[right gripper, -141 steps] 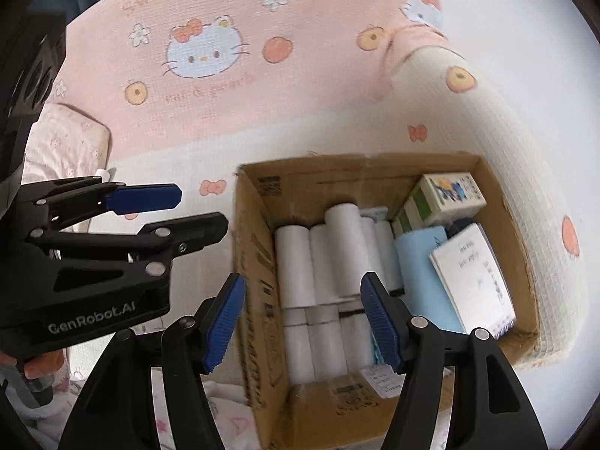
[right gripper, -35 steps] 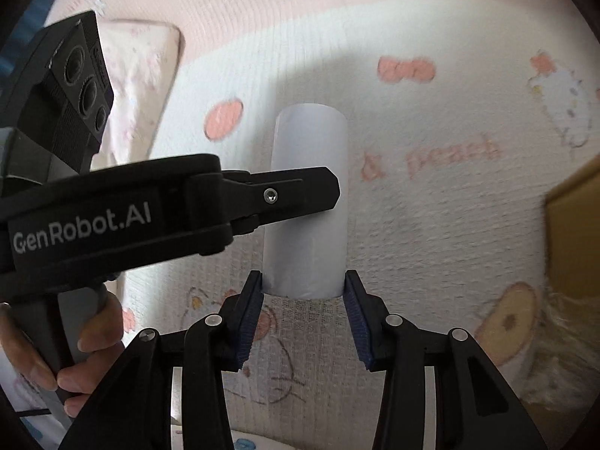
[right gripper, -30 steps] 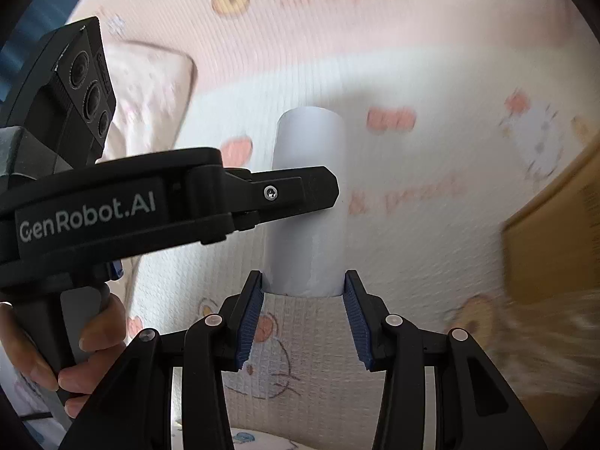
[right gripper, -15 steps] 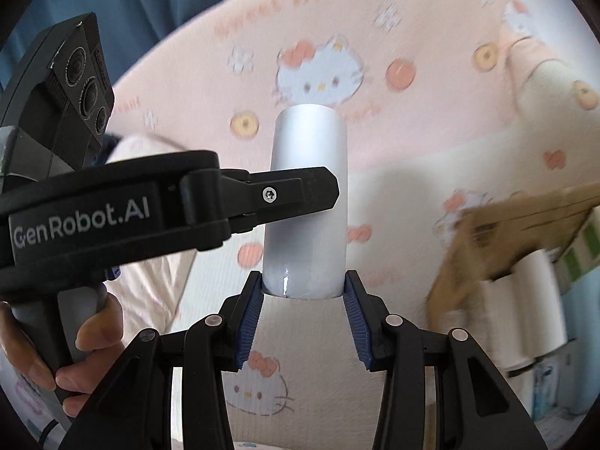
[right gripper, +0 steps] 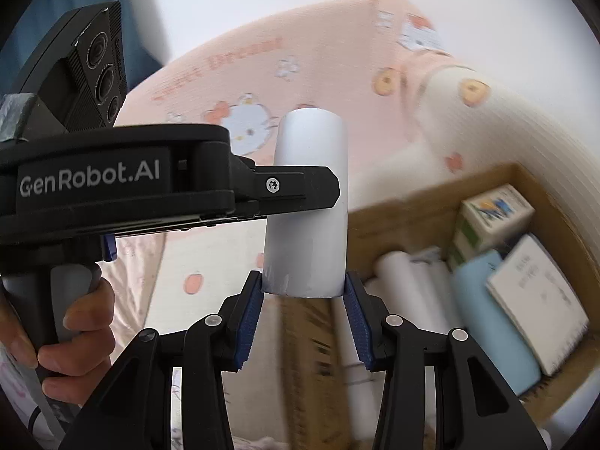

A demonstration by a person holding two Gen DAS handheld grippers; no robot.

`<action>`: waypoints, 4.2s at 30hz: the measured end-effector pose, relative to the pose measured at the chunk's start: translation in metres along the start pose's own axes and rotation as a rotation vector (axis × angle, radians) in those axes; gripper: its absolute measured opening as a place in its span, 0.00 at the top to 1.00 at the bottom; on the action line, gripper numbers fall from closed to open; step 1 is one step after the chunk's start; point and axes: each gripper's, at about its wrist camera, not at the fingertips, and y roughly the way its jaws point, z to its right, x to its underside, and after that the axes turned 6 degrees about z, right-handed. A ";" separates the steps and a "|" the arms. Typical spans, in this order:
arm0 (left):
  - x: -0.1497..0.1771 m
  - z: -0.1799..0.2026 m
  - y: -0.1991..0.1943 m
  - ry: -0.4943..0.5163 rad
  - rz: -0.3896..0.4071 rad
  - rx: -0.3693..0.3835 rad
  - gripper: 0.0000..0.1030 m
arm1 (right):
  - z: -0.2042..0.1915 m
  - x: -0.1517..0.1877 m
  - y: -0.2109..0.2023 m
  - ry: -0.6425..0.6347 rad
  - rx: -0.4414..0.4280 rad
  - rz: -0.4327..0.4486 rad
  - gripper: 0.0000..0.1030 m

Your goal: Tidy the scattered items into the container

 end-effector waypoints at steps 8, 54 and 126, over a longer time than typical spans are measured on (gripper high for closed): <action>0.013 0.009 0.046 -0.055 -0.122 -0.032 0.55 | 0.044 0.012 0.009 0.004 0.010 -0.070 0.59; 0.007 -0.033 0.043 0.097 -0.165 -0.123 0.64 | 0.059 0.012 0.090 -0.041 0.099 -0.431 0.59; 0.069 0.056 -0.086 0.423 -0.103 -0.391 0.31 | -0.033 -0.011 -0.133 -0.026 0.573 -0.147 0.36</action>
